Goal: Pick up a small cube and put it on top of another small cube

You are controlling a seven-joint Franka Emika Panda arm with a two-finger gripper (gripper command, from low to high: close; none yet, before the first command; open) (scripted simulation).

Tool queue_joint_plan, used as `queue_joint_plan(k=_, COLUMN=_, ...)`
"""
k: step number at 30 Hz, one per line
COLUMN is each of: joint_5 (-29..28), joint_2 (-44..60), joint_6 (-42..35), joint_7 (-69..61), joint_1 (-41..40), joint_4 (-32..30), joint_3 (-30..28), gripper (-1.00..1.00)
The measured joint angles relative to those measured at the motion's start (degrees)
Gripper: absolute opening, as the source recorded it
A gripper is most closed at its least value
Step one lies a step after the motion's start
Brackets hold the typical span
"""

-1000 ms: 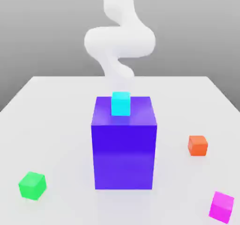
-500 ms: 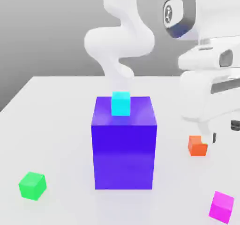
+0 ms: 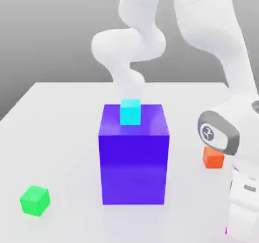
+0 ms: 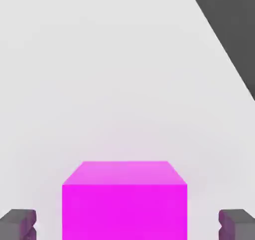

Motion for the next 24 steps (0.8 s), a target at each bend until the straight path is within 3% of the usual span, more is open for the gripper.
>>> queue_joint_plan(k=5, joint_5=0.0, joint_2=-0.2, joint_6=-0.2, joint_7=0.0, joint_1=-0.1, joint_4=0.0, joint_3=0.1, gripper=-1.0)
queue_joint_plan(k=10, joint_5=3.1, joint_2=-8.8, joint_6=-6.5, joint_7=-2.1, joint_1=-2.6, joint_4=-2.3, joint_3=1.4, gripper=-1.0)
queue_joint_plan(k=24, joint_5=10.6, joint_2=-22.4, joint_6=-7.4, joint_7=-1.6, joint_1=-23.7, joint_4=-14.7, joint_3=-17.5, gripper=-1.0)
